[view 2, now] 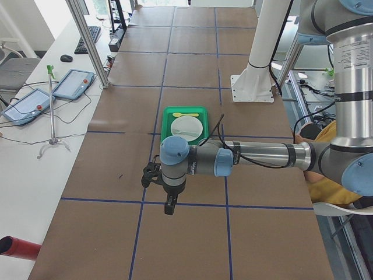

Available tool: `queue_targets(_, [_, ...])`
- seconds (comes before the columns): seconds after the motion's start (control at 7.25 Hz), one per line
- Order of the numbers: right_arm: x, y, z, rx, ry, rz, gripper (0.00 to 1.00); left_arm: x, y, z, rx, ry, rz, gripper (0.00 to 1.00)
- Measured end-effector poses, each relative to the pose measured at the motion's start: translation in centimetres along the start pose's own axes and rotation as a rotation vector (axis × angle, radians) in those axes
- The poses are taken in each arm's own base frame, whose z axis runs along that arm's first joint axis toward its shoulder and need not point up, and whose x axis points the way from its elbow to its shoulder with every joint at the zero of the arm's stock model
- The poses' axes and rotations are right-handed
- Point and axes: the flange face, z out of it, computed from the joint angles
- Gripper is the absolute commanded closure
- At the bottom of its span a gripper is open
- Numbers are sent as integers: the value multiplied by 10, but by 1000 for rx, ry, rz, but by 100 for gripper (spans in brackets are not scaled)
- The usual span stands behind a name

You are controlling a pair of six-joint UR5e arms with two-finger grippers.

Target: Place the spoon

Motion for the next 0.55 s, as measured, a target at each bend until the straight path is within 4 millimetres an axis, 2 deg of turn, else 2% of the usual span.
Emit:
queue_targets(0.14, [0, 0, 0, 0, 0, 0, 0, -3, 7, 2, -5, 17, -10, 0])
queue_targets(0.55, [0, 0, 0, 0, 0, 0, 0, -3, 5, 0, 3, 24, -8, 0])
